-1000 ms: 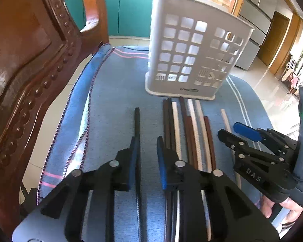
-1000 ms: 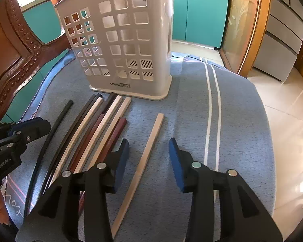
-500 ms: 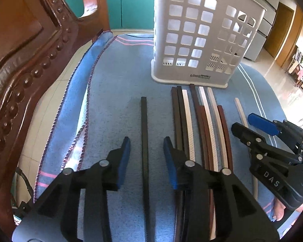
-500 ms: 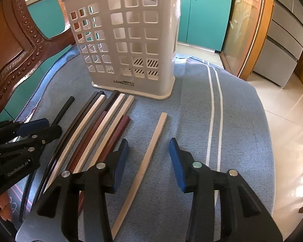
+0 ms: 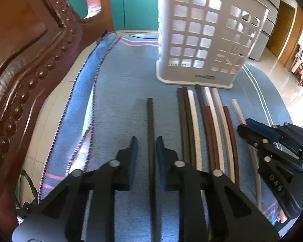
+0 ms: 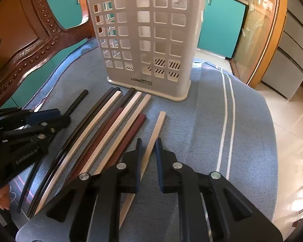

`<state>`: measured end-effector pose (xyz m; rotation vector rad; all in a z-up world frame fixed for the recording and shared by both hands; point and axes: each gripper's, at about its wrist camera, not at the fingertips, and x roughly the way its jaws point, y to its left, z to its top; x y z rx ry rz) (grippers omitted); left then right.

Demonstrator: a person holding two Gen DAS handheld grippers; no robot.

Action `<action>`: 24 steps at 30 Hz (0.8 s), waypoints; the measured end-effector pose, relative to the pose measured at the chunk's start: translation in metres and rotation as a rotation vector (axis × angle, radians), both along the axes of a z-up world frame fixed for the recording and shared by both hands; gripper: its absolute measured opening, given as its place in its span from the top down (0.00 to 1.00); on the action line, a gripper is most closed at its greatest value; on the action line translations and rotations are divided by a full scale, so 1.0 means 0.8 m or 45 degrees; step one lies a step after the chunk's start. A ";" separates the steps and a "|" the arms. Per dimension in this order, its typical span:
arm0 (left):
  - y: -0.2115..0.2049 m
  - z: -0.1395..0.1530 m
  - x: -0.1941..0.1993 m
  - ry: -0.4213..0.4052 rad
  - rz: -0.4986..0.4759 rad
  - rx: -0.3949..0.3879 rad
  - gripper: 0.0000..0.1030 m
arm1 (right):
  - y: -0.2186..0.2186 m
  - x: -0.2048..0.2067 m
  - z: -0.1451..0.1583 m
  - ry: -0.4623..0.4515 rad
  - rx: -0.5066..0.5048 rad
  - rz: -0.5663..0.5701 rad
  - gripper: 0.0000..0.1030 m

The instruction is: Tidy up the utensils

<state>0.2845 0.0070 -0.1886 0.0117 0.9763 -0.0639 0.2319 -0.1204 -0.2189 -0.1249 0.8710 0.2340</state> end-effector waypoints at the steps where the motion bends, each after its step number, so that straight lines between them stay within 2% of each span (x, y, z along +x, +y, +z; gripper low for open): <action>1: 0.003 0.001 0.000 0.001 0.011 0.000 0.82 | -0.003 0.002 0.001 0.000 0.001 -0.009 0.87; 6: 0.008 0.002 0.000 -0.002 0.026 -0.003 0.82 | -0.010 0.008 0.003 -0.003 0.014 -0.036 0.88; 11: 0.012 0.004 -0.003 -0.005 0.026 -0.013 0.82 | -0.003 0.003 0.003 -0.019 0.005 0.002 0.88; 20: 0.002 0.001 -0.003 -0.008 0.000 0.021 0.82 | 0.002 -0.004 0.002 -0.012 -0.002 0.020 0.88; 24: 0.003 0.001 -0.004 -0.009 -0.001 0.022 0.78 | 0.001 -0.001 0.002 -0.007 -0.003 0.019 0.88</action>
